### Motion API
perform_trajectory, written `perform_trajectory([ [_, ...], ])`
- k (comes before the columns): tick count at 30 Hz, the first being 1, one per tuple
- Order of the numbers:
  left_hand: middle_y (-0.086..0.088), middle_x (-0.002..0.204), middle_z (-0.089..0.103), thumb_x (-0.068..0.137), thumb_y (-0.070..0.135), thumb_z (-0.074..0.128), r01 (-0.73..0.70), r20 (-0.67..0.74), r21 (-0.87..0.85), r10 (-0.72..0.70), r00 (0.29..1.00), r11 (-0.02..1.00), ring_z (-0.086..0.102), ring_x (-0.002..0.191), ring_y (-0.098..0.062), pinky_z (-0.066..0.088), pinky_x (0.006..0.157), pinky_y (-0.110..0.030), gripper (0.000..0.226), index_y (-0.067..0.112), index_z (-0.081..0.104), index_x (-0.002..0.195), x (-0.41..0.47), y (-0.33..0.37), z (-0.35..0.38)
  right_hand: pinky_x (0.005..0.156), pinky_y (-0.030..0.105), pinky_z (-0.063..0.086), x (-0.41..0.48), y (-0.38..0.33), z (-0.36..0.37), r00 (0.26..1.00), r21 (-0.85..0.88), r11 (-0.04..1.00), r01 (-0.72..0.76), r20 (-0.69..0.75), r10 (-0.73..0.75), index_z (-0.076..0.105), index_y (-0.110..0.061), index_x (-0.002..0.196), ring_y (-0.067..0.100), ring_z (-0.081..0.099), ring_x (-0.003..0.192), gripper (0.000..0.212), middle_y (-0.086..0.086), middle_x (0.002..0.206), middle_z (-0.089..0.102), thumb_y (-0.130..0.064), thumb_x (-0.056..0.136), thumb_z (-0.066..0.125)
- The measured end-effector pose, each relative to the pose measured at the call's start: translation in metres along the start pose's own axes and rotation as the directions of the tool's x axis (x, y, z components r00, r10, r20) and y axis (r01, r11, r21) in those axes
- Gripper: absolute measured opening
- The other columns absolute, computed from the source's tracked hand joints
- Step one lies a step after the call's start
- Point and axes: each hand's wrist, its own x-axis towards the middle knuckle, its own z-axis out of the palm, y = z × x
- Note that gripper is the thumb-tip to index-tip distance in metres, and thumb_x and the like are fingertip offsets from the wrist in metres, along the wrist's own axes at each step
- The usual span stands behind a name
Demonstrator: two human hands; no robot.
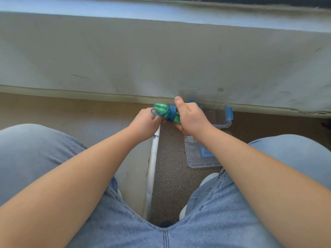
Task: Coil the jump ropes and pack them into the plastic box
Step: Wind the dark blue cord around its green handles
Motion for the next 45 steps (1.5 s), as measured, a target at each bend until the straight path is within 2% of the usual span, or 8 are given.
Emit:
perform_trajectory([
  [6,0.003,0.062,0.053,0.101,0.034,0.039,-0.352,0.216,0.273,0.299,0.929,0.895,0.051,0.063,-0.020,0.037,0.057,-0.033,0.038,0.016,0.058,0.074,-0.012,0.019,0.001,0.076,0.039,0.043,0.012,0.012,-0.010,0.967,-0.445,0.893,-0.064,-0.249,-0.056,0.058,-0.004,0.069,0.039,0.060,0.086,0.059,0.024,0.081,0.066,-0.033,0.107,0.025],
  [11,0.003,0.052,0.044,0.096,0.054,0.039,-0.478,0.167,0.476,0.458,0.873,0.738,0.042,0.051,-0.019,0.034,0.047,-0.032,0.051,0.018,0.045,0.059,-0.005,0.013,-0.018,0.066,0.042,0.048,0.004,0.010,-0.004,0.999,-0.643,0.765,0.043,0.038,-0.024,0.049,-0.009,0.090,0.040,0.059,0.081,0.023,0.012,0.080,0.056,-0.020,0.102,0.034],
  [16,-0.004,0.050,0.046,0.096,0.052,0.040,-0.361,0.029,0.360,0.376,0.926,0.860,0.043,0.053,-0.023,0.041,0.053,-0.037,0.058,0.012,0.044,0.054,0.005,0.000,-0.029,0.052,0.034,0.030,-0.010,0.000,0.002,0.929,-0.391,0.903,0.180,0.368,-0.026,0.034,-0.013,0.060,0.021,0.036,0.050,0.048,0.004,0.052,0.039,-0.029,0.105,0.035],
  [22,-0.013,0.061,0.054,0.104,0.045,0.038,-0.033,0.000,0.055,0.033,0.999,0.998,0.043,0.058,-0.022,0.033,0.059,-0.035,0.056,0.012,0.051,0.061,0.007,-0.011,-0.020,0.051,0.043,0.040,0.000,0.006,0.001,0.988,-0.128,0.980,0.151,0.042,-0.147,0.036,-0.017,0.053,0.023,0.042,0.048,0.053,-0.003,0.044,0.036,-0.037,0.102,0.038],
  [27,0.004,0.068,0.057,0.104,0.038,0.030,-0.186,0.136,0.253,0.156,0.978,0.949,0.056,0.068,-0.024,0.041,0.065,-0.035,0.038,0.023,0.054,0.080,-0.007,-0.002,-0.006,0.065,0.037,0.035,0.012,0.008,-0.014,0.952,-0.236,0.972,-0.011,-0.300,-0.062,0.039,-0.012,0.052,0.032,0.050,0.070,0.058,0.012,0.061,0.050,-0.032,0.106,0.033],
  [34,0.005,0.052,0.040,0.099,0.045,0.041,-0.517,0.180,0.457,0.494,0.851,0.724,0.041,0.050,-0.023,0.030,0.049,-0.032,0.044,0.021,0.036,0.062,-0.008,0.007,-0.012,0.062,0.041,0.046,0.005,0.015,-0.011,0.983,-0.833,0.522,0.184,0.154,-0.100,0.045,-0.007,0.107,0.039,0.056,0.078,0.009,0.013,0.084,0.056,-0.011,0.099,0.043],
  [38,0.005,0.049,0.039,0.093,0.054,0.049,-0.417,0.052,0.323,0.424,0.904,0.849,0.036,0.049,-0.013,0.033,0.048,-0.032,0.050,0.025,0.037,0.054,-0.004,0.005,-0.023,0.052,0.033,0.031,0.000,0.007,-0.007,0.925,-0.609,0.723,0.325,0.364,-0.109,0.041,-0.012,0.073,0.021,0.044,0.058,0.040,0.001,0.060,0.044,-0.032,0.106,0.032],
  [45,0.000,0.054,0.037,0.101,0.044,0.037,-0.060,-0.125,-0.017,0.058,0.991,0.998,0.031,0.056,-0.018,0.025,0.056,-0.035,0.054,0.018,0.039,0.054,0.005,-0.010,-0.020,0.048,0.030,0.035,0.001,0.004,-0.003,0.993,-0.014,0.993,0.116,0.019,-0.116,0.039,-0.013,0.054,0.021,0.045,0.043,0.053,-0.003,0.041,0.039,-0.033,0.104,0.040],
])
